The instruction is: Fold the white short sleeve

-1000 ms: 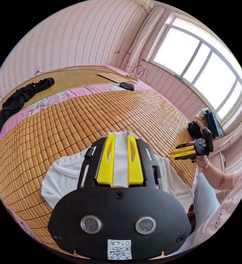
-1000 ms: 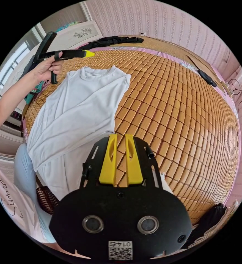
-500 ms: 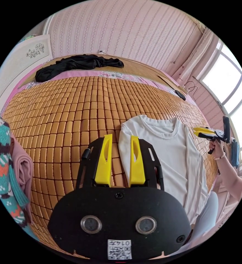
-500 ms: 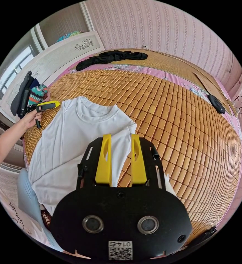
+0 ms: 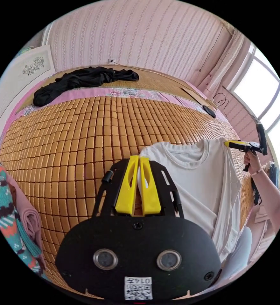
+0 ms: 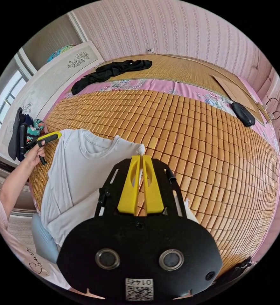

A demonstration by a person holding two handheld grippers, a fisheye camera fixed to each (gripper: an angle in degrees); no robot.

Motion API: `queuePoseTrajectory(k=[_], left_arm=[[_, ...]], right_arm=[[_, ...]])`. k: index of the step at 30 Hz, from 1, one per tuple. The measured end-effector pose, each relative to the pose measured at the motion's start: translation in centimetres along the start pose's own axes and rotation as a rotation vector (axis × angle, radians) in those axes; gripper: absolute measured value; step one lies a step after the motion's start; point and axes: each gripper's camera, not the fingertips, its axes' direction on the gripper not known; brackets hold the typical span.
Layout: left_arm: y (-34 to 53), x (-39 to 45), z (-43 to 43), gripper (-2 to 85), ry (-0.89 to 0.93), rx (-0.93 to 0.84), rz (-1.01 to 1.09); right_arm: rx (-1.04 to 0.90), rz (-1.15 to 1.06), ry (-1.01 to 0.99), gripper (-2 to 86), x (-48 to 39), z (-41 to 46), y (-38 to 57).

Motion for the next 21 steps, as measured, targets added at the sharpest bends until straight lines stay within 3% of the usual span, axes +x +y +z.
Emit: queuePoseTrajectory(k=[4, 10, 15, 21], left_arm=[[-1.2, 0.8, -3.0, -1.0, 0.004, 0.103, -0.029], [2.0, 2.9, -8.7, -1.0, 0.115, 0.094, 0.146], [9.6, 4.9, -15.9, -1.0, 0.116, 0.068, 0.298], [20.6, 6.8, -21.5, -1.0, 0.147, -0.022, 0.308]], right_arm=[[0.078, 0.061, -0.015, 0.5, 1.1, -2.7, 0.2], [0.141, -0.046, -0.160, 0.5, -0.3, -8.1, 5.6], [0.195, -0.160, -0.270, 0.5, -3.5, -14.0, 15.1], [0.122, -0.137, -0.403, 0.6, -6.4, -15.3, 27.3]])
